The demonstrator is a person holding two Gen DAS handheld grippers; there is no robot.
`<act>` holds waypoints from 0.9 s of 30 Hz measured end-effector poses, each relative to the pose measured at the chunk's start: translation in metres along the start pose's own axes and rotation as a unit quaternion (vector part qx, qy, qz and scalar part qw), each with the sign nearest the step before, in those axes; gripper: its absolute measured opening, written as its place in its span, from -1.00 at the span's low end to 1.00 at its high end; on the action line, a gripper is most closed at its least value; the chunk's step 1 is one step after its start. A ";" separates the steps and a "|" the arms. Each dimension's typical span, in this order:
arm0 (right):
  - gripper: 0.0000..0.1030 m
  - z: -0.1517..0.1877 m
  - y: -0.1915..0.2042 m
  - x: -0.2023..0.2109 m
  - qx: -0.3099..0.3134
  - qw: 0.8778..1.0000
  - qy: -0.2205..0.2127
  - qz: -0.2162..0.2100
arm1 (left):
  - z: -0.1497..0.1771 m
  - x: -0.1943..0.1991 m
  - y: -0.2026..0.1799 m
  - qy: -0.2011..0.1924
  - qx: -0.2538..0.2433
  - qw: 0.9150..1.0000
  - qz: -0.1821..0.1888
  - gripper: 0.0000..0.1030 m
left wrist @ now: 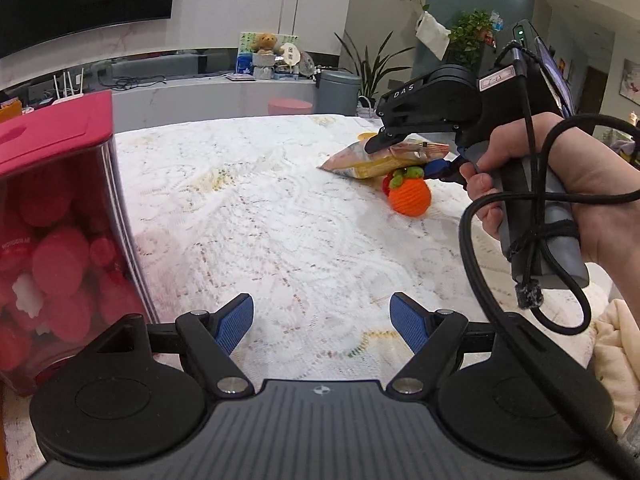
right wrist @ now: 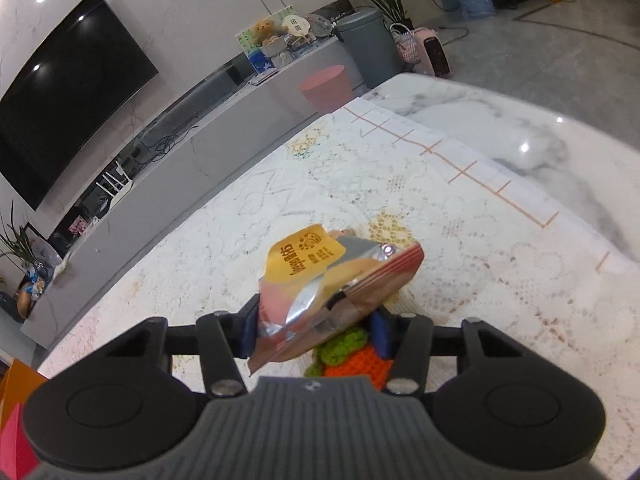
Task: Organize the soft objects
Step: 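Lift the snack bag with the right tool while the left tool grasps the orange crocheted fruit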
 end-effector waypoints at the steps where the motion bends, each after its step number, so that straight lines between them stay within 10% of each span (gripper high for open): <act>1: -0.03 0.000 0.000 0.004 0.002 1.000 -0.003 0.001 | -0.001 0.000 -0.001 -0.001 -0.001 1.000 0.001 0.77; 9: -0.05 -0.011 0.003 0.073 0.018 0.999 -0.040 -0.006 | -0.010 0.010 -0.009 -0.025 0.008 0.999 0.033 0.77; 18: -0.05 0.021 -0.052 0.130 0.091 0.989 -0.019 0.111 | -0.008 0.010 -0.013 -0.042 -0.015 0.998 0.046 0.77; 27: -0.06 -0.004 -0.077 0.174 0.053 0.992 -0.078 0.078 | -0.024 -0.005 -0.032 -0.046 -0.028 0.998 0.035 0.77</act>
Point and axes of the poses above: each gripper's, at about its wrist camera, not at the fingertips, and x roughly against the way its jaws point, y to its left, z to its underside, the point moved 9 cm from there along -x, roughly the way its jaws point, and after that the axes turned 14 degrees about z, right-handed, at the moved point
